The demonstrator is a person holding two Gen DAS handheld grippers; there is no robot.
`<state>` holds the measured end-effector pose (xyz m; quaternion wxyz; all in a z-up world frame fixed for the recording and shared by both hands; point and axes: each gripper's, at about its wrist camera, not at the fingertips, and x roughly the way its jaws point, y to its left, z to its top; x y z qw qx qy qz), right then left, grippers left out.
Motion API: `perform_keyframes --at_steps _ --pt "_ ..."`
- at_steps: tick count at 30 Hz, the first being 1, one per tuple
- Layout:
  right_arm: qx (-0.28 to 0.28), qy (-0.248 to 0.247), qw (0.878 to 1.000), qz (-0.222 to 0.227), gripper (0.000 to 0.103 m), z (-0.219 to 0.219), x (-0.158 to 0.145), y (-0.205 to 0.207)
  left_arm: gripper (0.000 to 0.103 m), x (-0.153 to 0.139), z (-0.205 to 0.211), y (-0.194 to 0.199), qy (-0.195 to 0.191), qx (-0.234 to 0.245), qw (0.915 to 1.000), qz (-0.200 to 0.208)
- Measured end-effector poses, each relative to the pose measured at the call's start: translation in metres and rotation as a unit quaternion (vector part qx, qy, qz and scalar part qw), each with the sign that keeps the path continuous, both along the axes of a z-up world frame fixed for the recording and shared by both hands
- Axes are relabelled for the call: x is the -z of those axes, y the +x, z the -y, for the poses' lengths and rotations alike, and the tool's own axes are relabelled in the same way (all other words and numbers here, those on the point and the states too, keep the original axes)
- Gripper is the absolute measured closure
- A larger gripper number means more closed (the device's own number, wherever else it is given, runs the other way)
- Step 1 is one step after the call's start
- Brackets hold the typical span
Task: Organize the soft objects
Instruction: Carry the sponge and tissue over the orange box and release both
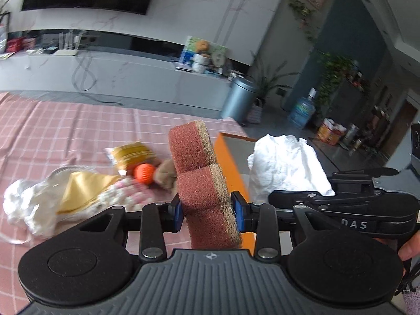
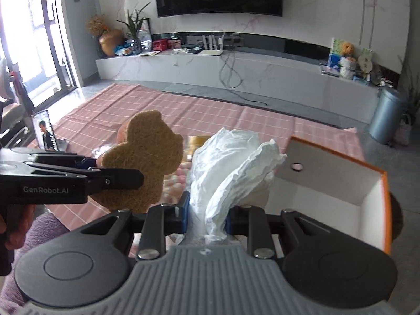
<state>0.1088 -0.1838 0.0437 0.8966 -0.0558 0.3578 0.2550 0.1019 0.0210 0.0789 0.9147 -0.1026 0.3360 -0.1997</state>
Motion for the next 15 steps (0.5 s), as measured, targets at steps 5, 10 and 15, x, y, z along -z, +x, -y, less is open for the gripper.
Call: perform_keyframes --at_steps 5,10,15 --pt "0.039 -0.034 0.999 0.003 0.079 0.04 -0.003 -0.005 0.062 0.001 0.059 0.013 0.02 0.069 0.9974 -0.006" --pt "0.072 -0.059 0.995 -0.02 0.079 0.079 0.011 -0.002 0.062 0.011 0.113 0.023 0.061 0.129 0.9895 -0.019" --pt "0.084 -0.063 0.992 -0.066 0.079 0.109 0.038 0.014 0.062 0.024 0.151 0.044 0.117 0.164 0.9784 -0.047"
